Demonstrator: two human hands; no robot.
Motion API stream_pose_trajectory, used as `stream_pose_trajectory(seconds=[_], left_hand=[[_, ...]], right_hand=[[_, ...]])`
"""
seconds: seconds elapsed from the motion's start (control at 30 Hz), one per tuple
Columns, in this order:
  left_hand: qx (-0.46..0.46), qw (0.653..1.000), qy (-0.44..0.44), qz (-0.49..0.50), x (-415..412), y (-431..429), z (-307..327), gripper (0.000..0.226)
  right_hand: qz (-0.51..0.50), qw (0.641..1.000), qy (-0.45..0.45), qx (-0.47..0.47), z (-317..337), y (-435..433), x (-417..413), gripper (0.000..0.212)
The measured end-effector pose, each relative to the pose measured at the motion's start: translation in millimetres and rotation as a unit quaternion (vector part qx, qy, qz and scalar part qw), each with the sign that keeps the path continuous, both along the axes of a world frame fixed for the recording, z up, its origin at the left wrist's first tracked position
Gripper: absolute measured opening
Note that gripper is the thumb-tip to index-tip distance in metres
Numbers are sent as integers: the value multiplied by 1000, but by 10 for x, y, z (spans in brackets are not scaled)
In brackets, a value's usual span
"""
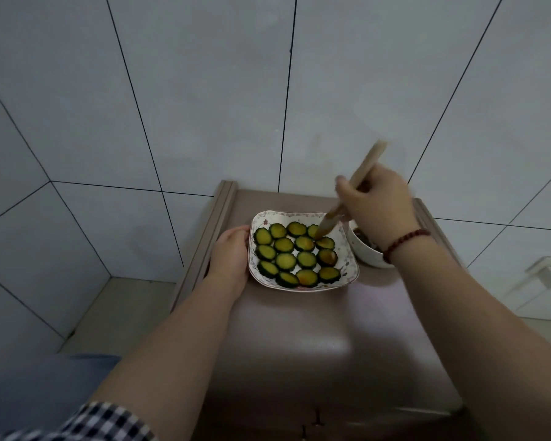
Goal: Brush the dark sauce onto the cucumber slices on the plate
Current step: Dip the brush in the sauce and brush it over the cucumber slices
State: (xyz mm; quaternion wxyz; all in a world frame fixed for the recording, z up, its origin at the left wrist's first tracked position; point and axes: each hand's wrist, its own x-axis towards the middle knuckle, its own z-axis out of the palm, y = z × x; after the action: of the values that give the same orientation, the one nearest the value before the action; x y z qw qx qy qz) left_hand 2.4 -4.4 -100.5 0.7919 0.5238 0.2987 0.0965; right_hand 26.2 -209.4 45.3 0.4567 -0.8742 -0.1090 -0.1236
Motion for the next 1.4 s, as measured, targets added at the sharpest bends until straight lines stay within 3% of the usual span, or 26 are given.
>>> stream_pose_trajectory(seconds=[0.13,0.63,0.77,0.9,1.03,1.17,1.3,1.4], left_hand=[[-8,1000,4,3,-1,6,0,45],[-9,1000,0,5,11,5,-21,44],[-9,1000,-6,10,10,2,-22,43],[-9,1000,-4,7,9,-3,-15,43],[-8,1000,-1,7,14,0,-14,42],[-9,1000,0,5,14,-6,-7,43],[-10,1000,-1,2,17,-1,-15,43],[-6,1000,-3,3,17,0,-19,43]], right_hand=[[31,998,55,-27,-237,211,-30,20],[-9,996,37,-80,-283,-18,-245,24],[-8,998,6,-55,-289,1,-283,24],[13,993,26,-111,-317,35,-288,30],[14,997,5,-79,-299,40,-265,35],[33,991,42,-124,-334,51,-245,37],[23,996,11,-86,-308,73,-239,37],[31,990,24,-136,-356,112,-255,32]])
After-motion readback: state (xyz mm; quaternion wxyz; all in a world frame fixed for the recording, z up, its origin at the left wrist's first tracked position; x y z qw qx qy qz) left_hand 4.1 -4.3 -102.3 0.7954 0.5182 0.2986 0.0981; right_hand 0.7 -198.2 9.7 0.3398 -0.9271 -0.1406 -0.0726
